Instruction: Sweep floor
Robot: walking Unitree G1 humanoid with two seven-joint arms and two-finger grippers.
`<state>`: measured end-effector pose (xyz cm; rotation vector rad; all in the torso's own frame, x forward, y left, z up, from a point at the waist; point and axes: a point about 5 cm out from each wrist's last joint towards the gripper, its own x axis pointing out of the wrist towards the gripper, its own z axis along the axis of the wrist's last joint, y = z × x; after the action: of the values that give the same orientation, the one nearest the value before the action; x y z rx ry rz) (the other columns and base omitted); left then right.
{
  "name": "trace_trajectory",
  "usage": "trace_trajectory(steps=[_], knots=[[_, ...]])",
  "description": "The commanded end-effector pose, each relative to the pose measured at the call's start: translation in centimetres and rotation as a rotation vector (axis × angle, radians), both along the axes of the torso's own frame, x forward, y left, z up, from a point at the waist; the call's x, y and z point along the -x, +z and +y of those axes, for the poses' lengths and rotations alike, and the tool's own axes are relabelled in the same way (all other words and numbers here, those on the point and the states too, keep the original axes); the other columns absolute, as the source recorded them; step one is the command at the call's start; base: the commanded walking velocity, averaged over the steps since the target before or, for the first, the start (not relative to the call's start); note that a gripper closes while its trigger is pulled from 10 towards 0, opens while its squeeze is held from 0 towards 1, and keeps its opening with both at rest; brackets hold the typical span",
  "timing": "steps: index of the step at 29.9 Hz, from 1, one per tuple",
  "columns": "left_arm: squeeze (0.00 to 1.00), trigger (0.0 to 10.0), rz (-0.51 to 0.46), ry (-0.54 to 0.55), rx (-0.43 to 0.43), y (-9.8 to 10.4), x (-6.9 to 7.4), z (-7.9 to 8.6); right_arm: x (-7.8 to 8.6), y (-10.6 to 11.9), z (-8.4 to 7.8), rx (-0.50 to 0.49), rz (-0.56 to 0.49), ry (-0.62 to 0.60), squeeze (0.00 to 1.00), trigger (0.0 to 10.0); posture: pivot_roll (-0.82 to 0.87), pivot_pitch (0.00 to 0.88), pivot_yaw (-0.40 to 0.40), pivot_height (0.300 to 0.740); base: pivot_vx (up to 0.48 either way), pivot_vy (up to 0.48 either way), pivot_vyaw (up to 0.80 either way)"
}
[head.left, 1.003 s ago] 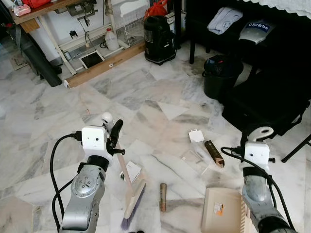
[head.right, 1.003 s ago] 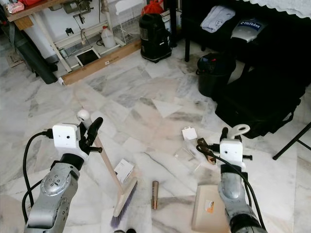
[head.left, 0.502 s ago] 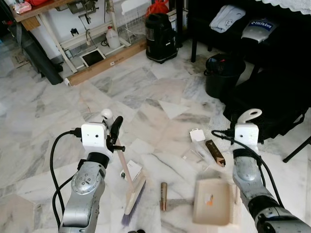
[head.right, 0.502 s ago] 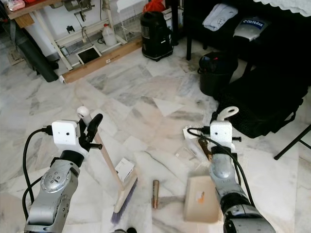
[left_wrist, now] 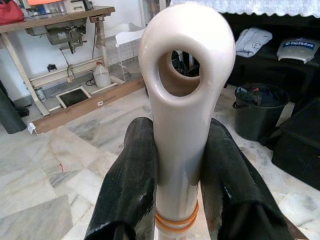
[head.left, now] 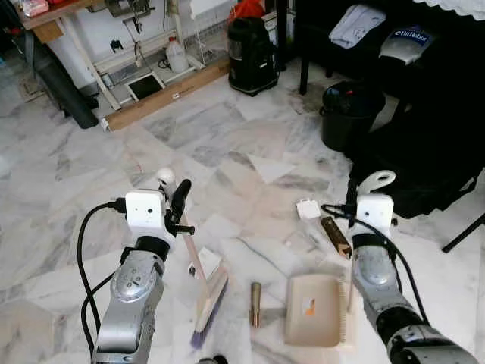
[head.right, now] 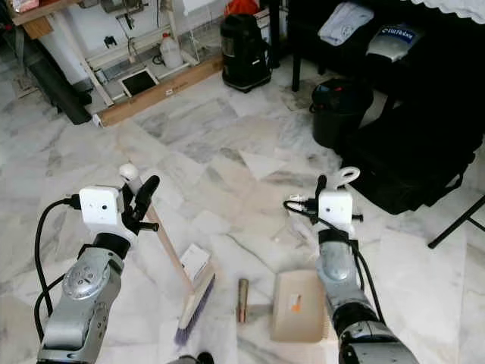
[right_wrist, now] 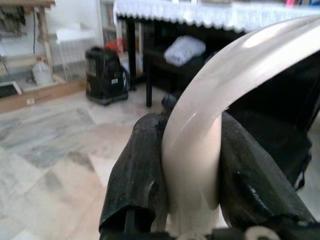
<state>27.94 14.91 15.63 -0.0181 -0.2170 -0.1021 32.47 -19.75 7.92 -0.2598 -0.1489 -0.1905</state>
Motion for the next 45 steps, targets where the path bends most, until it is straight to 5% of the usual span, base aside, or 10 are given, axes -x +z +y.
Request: trace_trajectory(steps=[1, 5, 13, 24, 27, 30, 36, 45], knots=[[0.00, 10.0, -0.025, 0.017, 0.009, 0.7, -0.1, 0.4, 0.6, -1.2, 0.4, -0.010, 0.052, 0.007, 0.00, 10.0, 0.11, 0.198, 0.156, 0.740, 0.000, 0.000, 0.00], [0.00, 10.0, 0.011, -0.012, 0.022, 0.2, -0.3, -0.3, 1.0, -2.1, 0.8, -0.008, 0.095, 0.018, 0.00, 10.0, 0.12, 0.207, 0.160, 0.740, 0.000, 0.000, 0.00], [0.00, 10.0, 0.214, 0.011, 0.091, -4.2, -1.6, -1.4, 1.8, -3.3, 0.9, -0.002, 0.147, 0.043, 0.00, 10.0, 0.12, 0.224, 0.156, 0.740, 0.000, 0.000, 0.00], [0.00, 10.0, 0.227, -0.031, 0.123, -4.8, -2.0, -3.2, 3.1, -4.8, 1.9, 0.027, 0.200, 0.125, 0.00, 10.0, 0.10, 0.238, 0.142, 0.740, 0.000, 0.000, 0.00], [0.00, 10.0, 0.210, -0.013, 0.076, -4.6, -2.1, -3.1, 3.3, -5.0, 2.1, 0.036, 0.204, 0.141, 0.00, 10.0, 0.10, 0.240, 0.139, 0.740, 0.000, 0.000, 0.00], [0.00, 10.0, 0.159, 0.024, -0.073, -3.6, -2.5, -2.4, 3.7, -5.3, 2.0, 0.048, 0.209, 0.147, 0.00, 10.0, 0.10, 0.243, 0.139, 0.740, 0.000, 0.000, 0.00], [0.00, 10.0, 0.120, 0.138, -0.125, -2.9, -3.5, -1.2, 3.8, -5.4, 2.0, 0.048, 0.213, 0.148, 0.00, 10.0, 0.10, 0.242, 0.142, 0.740, 0.000, 0.000, 0.00], [0.00, 10.0, 0.224, -0.035, 0.137, -4.7, -3.4, -4.4, 4.1, -5.5, 1.6, 0.057, 0.204, 0.143, 0.00, 10.0, 0.08, 0.254, 0.136, 0.740, 0.000, 0.000, 0.00]])
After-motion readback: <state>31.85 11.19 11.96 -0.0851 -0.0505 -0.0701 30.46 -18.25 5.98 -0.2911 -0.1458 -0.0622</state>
